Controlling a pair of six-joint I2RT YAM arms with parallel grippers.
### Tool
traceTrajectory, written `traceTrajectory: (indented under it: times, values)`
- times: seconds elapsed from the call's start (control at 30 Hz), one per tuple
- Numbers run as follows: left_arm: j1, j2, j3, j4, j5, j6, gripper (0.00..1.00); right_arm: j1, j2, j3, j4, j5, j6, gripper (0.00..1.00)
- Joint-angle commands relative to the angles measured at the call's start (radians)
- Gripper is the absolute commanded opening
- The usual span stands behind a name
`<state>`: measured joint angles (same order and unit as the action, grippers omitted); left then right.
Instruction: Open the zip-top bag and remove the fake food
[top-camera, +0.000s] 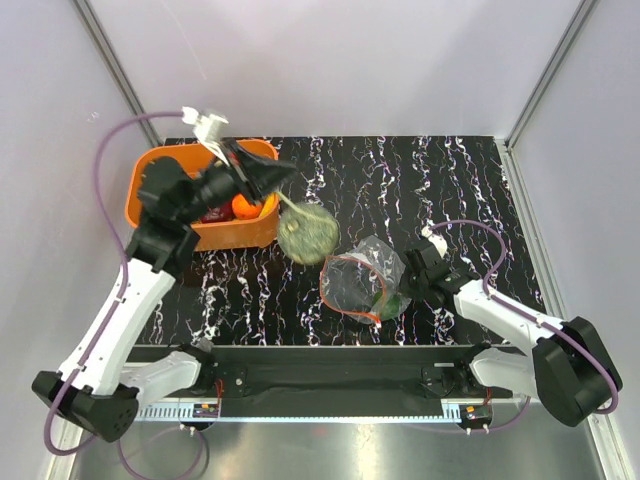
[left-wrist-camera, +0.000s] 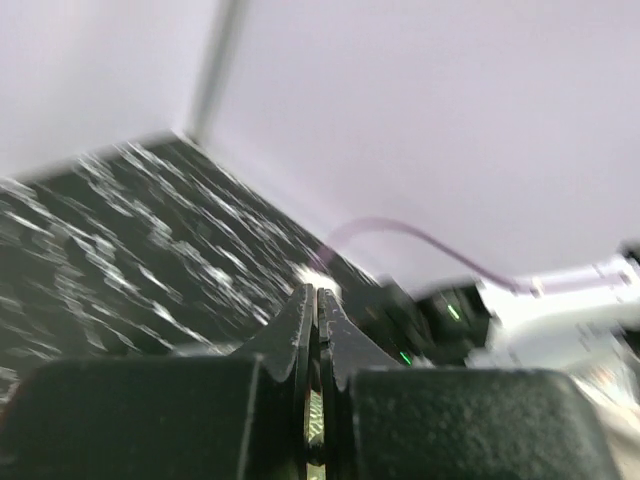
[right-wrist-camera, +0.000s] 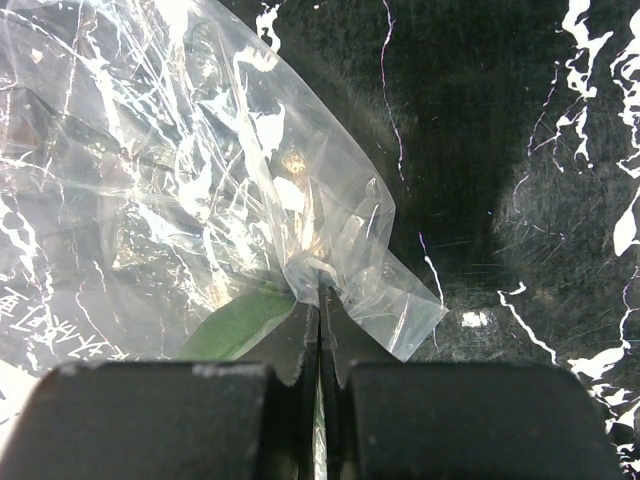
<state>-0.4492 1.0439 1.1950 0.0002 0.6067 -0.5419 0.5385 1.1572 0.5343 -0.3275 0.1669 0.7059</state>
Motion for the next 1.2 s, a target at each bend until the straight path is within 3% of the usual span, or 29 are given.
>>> traceTrajectory:
  times: [0.0,0.13,0.33,0.63,0.77,0.83,0.9,0.93,0.97,1.17]
  values:
    - [0.116,0.045,0.119,0.006,-0.002,0.016,0.00,-0.002,-0.021,0.018,0.004,0.019,-0.016,0.00]
    - [0.312,0.111,0.173,-0.020,-0.067,0.010,0.00,-0.003,-0.019,0.018,0.008,0.017,-0.019,0.00]
    - [0.484,0.223,0.245,-0.066,-0.266,0.097,0.00,-0.005,-0.028,0.023,0.004,0.016,-0.023,0.00]
    - [0.635,0.338,0.279,-0.060,-0.525,0.204,0.00,-0.003,-0.025,0.016,0.016,-0.009,-0.028,0.00]
    - [0.675,0.378,0.281,-0.088,-0.564,0.244,0.00,-0.003,-0.024,0.013,0.018,-0.017,-0.031,0.00]
    - [0.681,0.390,0.273,-0.104,-0.570,0.258,0.41,-0.002,-0.021,0.016,0.024,-0.024,-0.032,0.00]
    - [0.679,0.396,0.272,-0.115,-0.561,0.257,0.71,-0.003,-0.013,0.021,0.025,-0.026,-0.036,0.00]
    - [0.681,0.396,0.272,-0.117,-0.550,0.257,0.95,-0.003,-0.007,0.027,0.024,-0.027,-0.037,0.00]
    - [0.679,0.393,0.270,-0.123,-0.548,0.257,0.99,-0.003,-0.004,0.030,0.024,-0.029,-0.039,0.00]
    - [0.664,0.299,0.201,-0.124,-0.496,0.246,0.99,-0.002,-0.001,0.032,0.033,-0.027,-0.040,0.00]
